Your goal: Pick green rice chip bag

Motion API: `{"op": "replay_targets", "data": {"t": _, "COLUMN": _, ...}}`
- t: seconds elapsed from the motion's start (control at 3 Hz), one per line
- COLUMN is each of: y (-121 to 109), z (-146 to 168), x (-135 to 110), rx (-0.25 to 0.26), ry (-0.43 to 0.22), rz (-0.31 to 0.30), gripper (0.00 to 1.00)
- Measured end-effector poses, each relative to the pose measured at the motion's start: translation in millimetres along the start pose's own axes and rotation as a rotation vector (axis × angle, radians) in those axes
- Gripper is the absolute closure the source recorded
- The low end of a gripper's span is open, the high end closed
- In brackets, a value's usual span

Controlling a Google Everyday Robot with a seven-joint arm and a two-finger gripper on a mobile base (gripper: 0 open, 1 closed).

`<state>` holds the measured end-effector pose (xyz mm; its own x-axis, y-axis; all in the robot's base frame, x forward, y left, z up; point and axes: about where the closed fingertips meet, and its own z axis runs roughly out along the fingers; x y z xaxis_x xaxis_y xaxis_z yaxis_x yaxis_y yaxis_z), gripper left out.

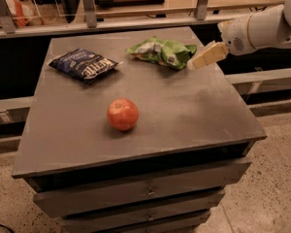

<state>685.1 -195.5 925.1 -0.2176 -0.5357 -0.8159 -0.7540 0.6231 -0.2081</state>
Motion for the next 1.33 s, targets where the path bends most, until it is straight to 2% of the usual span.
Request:
{"op": "replay_targets", "data": {"t": 1.0, "y": -11.3, "z": 32.6, "x": 22.1, "rx": -0.079, "ry": 0.038, "rz": 0.045, "gripper": 0.00}}
{"op": "replay_targets", "data": {"t": 1.33, "y": -14.1, "z": 42.9, "x": 24.7, "rx": -0.077, "ry": 0.024, "rz": 0.050, "gripper": 0.00}}
